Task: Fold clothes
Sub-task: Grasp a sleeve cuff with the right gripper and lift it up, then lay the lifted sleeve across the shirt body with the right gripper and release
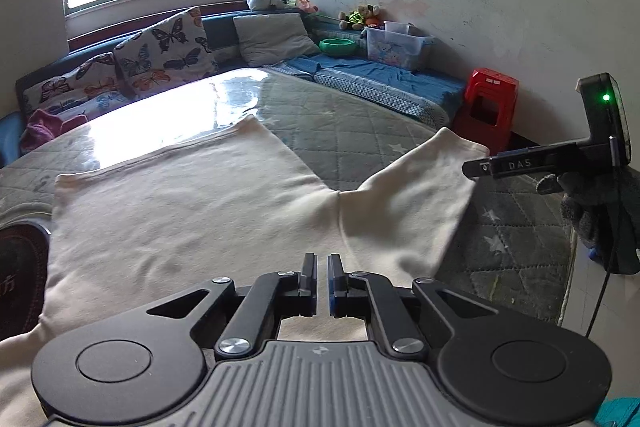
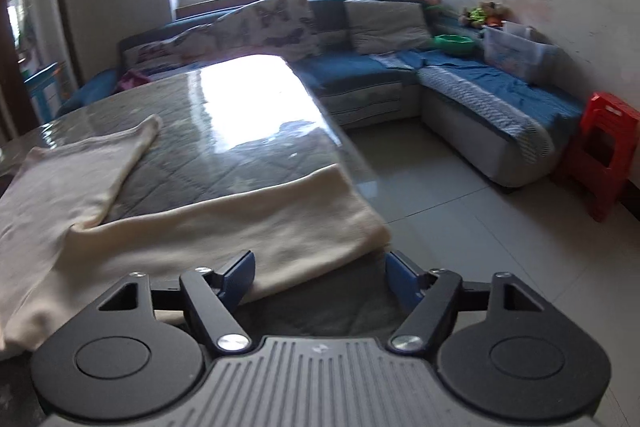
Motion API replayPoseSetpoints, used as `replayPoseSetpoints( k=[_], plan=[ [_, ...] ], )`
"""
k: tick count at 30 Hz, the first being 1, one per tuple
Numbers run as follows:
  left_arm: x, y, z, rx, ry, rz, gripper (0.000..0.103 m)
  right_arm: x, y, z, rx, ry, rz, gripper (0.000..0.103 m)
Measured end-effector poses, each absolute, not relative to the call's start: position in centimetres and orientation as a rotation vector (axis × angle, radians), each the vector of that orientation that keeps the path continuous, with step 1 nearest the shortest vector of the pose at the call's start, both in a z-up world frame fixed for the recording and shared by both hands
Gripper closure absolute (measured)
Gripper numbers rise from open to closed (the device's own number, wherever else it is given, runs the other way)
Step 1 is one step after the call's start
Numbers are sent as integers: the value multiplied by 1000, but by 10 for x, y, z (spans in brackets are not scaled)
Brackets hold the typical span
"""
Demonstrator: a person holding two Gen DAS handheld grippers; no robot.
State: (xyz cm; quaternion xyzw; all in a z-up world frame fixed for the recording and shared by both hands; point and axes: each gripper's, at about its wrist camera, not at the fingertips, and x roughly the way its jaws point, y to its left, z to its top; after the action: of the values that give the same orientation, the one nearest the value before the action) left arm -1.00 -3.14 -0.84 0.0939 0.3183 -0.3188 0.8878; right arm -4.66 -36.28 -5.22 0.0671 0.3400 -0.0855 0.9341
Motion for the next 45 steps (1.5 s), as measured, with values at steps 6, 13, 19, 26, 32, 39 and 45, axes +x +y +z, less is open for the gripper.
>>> replayPoseSetpoints(
  k=[6,13,19,26,32,39,45],
  plan=[
    [-9,-45,-14,205,678,-674,97,-38,-369,-56,131,666,-239,50],
    [-8,-49,-18,213,693,-666,95,-38,-369,-50,111,623,-218,94],
    [-11,-56,-22,233,694,-687,95,-50,-374,-31,126,558,-183,95],
    [-12,-62,-29,244,691,-696,90,-50,-377,-25,140,561,-159,95],
    [-12,-43,-14,190,653,-669,76,-55,-361,21,111,499,-58,95],
    [-12,6,0,118,606,-559,71,-47,-309,73,83,439,146,95],
    [-18,51,-1,55,592,-478,70,-26,-234,92,23,455,355,95]
  ],
)
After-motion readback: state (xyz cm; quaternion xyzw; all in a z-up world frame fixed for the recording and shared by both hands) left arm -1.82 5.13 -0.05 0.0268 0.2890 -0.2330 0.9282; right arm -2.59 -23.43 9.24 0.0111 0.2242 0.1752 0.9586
